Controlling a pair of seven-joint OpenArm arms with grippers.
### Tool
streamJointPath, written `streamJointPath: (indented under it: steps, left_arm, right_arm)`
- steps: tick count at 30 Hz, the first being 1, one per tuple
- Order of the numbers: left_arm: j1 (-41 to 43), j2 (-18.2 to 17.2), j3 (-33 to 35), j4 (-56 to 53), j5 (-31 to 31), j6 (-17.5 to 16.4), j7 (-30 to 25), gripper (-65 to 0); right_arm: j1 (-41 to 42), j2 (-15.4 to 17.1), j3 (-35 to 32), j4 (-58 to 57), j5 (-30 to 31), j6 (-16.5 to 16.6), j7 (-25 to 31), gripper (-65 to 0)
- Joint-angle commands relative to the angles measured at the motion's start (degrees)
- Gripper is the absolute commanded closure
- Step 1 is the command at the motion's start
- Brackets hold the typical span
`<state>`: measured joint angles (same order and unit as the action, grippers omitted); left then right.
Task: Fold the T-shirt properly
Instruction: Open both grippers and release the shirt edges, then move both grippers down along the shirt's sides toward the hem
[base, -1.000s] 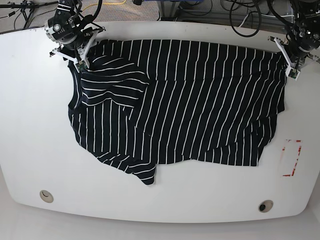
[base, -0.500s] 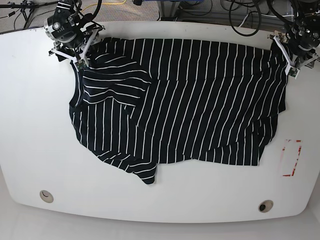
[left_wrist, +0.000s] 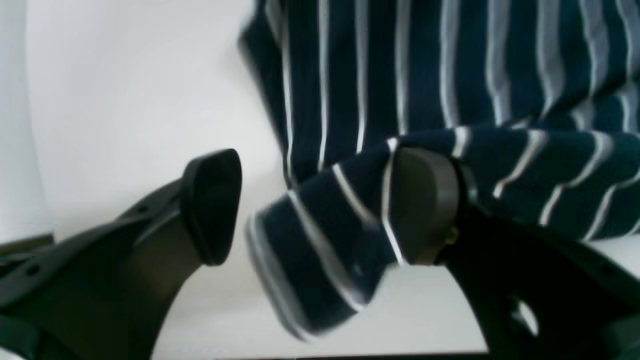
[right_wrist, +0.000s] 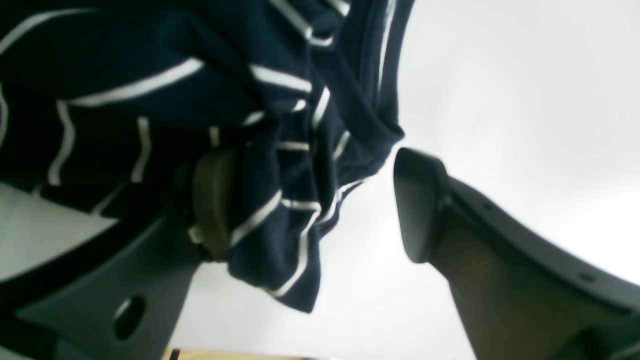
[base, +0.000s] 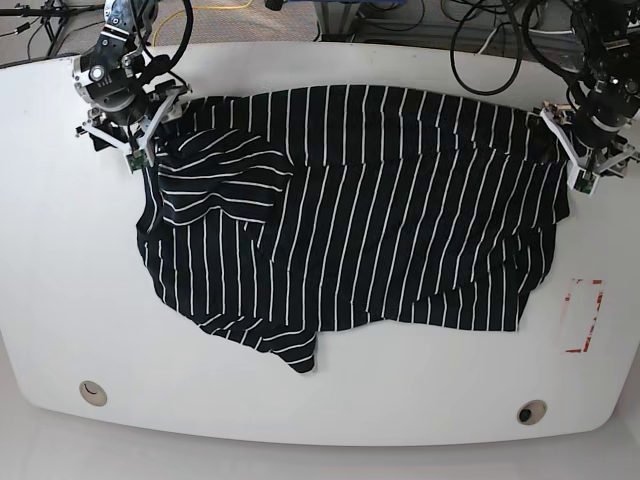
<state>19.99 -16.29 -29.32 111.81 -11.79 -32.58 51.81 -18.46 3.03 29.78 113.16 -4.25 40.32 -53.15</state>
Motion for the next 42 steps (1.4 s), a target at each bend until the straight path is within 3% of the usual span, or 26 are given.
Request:
streamJointPath:
  steps: [1,8,19,25,42]
  left_arm:
    - [-2.7,-0.8,-0.5,0.9,0.5,0.4,-0.4,-43.5]
    - [-5.8,-0.7,-0.3,1.1,0.4,0.4,-0.4,-43.5]
    - [-8.9,-0.8,-0.2,0.6,0.6,0.7,-0.4,-43.5]
    - [-11.0,-0.7,1.4,0.7,0.7,0.7,-0.4,-43.5]
    - [-14.3,1.0,2.4,0.5,0.7,0.8,-0.4,-43.5]
  right_arm:
    - [2.1,0.6,0.8,1.2,0.2,-0.3,-0.3,-42.8]
    - [4.0,3.7,1.1,1.5,0.7,-0.3,-8.7,-42.6]
    - [7.9,5.4,5.4,1.3,0.0,-0.3,-9.7,-42.5]
    - [9.3,8.4,5.2,2.3,0.7,-0.3,-16.8,-42.5]
    - [10.2,6.7,6.7,2.5,1.2,-0.3,-20.5,-42.3]
